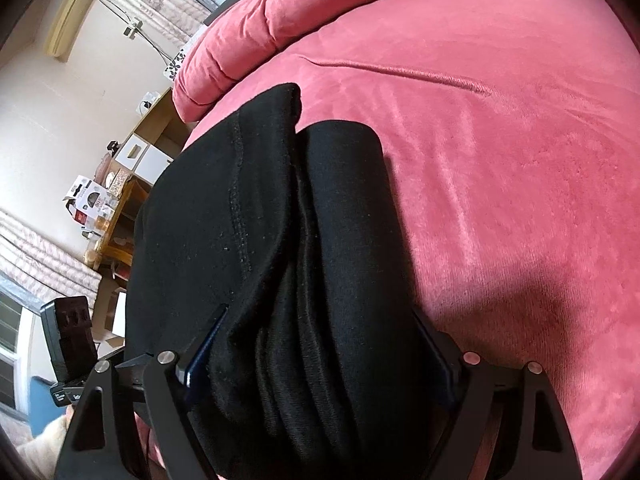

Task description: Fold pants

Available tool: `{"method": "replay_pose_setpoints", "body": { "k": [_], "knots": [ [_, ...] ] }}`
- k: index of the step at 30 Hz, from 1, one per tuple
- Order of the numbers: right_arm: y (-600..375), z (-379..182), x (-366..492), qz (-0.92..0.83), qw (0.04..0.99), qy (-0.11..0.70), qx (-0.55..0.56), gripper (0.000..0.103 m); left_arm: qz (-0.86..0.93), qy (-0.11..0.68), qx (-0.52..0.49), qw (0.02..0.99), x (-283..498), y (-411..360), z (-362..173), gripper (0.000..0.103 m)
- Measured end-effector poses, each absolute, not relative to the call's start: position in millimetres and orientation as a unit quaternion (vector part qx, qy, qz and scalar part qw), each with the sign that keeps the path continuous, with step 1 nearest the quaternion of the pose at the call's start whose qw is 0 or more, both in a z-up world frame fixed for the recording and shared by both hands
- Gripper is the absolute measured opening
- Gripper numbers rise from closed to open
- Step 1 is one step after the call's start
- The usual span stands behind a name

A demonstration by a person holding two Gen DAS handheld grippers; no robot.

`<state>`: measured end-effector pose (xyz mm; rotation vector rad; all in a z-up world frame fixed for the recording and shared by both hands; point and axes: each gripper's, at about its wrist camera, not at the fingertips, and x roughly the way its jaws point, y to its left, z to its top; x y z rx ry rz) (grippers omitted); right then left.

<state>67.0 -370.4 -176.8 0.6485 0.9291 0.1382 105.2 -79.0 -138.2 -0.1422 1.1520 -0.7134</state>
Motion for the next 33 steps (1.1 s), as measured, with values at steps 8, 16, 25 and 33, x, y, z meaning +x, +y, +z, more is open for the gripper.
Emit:
{"method": "replay_pose_setpoints", "body": {
  "k": [8,16,25,33],
  "knots": [
    [-362,-170,63,0.051,0.853,0.433,0.287,0.073,-0.324,0.528,-0.054,0.783,102,-87,-130,0.090],
    [-350,-144,55,0.051,0.874,0.404,0.267,0.052,-0.311,0.495,-0.017,0.811,90,-96,-103,0.060],
    [-346,-111,74,0.072,0.896,0.353,0.259,0.049,-0.293,0.442,0.022,0.848,95,-108,-70,0.054],
    [-332,-97,138,0.089,0.909,0.328,0.241,0.049,-0.261,0.418,0.030,0.870,162,-103,-54,0.054]
  ]
}}
